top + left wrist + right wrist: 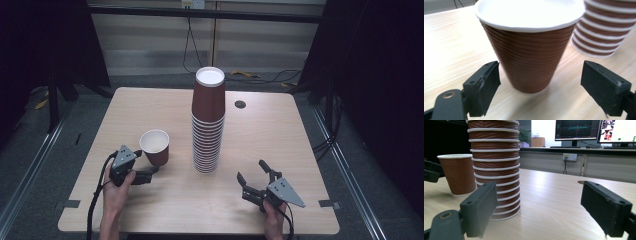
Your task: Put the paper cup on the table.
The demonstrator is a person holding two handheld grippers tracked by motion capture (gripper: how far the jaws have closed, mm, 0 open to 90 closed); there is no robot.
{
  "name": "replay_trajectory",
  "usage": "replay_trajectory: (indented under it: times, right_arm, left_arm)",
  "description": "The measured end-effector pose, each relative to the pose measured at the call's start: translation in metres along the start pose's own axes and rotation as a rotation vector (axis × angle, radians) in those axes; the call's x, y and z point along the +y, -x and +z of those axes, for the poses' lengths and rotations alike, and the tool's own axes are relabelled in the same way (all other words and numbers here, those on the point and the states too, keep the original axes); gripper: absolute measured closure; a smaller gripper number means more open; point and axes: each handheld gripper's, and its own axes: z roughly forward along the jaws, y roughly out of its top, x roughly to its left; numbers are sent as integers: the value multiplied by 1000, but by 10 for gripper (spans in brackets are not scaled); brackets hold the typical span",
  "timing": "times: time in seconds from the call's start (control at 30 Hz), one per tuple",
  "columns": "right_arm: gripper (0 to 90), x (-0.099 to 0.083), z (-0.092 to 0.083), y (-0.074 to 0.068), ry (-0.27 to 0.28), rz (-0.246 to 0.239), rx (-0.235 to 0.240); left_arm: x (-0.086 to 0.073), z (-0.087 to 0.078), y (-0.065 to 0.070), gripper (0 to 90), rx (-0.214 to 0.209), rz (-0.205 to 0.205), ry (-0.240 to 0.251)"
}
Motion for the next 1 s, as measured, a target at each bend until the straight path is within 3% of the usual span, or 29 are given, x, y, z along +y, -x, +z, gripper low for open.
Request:
replay_trajectory:
  times: [0.03, 0.1, 0.17, 0.23, 0.33, 0.43, 0.5, 0.57, 0.7, 0.77, 0.9, 1.0]
  right_arm:
    - [132, 0, 0, 0, 0, 0, 0]
    - [132, 0, 0, 0, 0, 0, 0]
    - [132, 0, 0, 0, 0, 0, 0]
    - [132, 0, 0, 0, 0, 0, 0]
    - [132, 0, 0, 0, 0, 0, 0]
    - [132, 0, 0, 0, 0, 0, 0]
    - [132, 0, 0, 0, 0, 0, 0]
    - [132, 0, 0, 0, 1, 0, -2]
    - [132, 0, 0, 0, 2, 1, 0]
    - [132, 0, 0, 0, 0, 0, -3]
    - [131, 0, 0, 0, 0, 0, -3]
    - [131, 0, 0, 0, 0, 0, -3]
  left_arm:
    - [-1, -1, 3, 158, 12, 25, -11]
    - [-2, -4, 8, 155, 43, 20, 7]
    - [-5, -6, 12, 155, 23, 22, 15]
    - [-8, -8, 17, 156, 34, 24, 30]
    - [-13, -10, 26, 156, 1, 41, 62]
    - [-19, -10, 38, 154, -23, 25, 101]
    - [-22, -8, 45, 155, -8, 48, 104]
    - [-25, -5, 50, 155, -1, 25, 135]
    - [-23, 0, 60, 155, -41, 26, 186]
    - [-22, 2, 63, 155, -74, 2, 221]
    - [-23, 5, 73, 156, -13, 5, 269]
    - [-23, 7, 79, 155, -3, 20, 296]
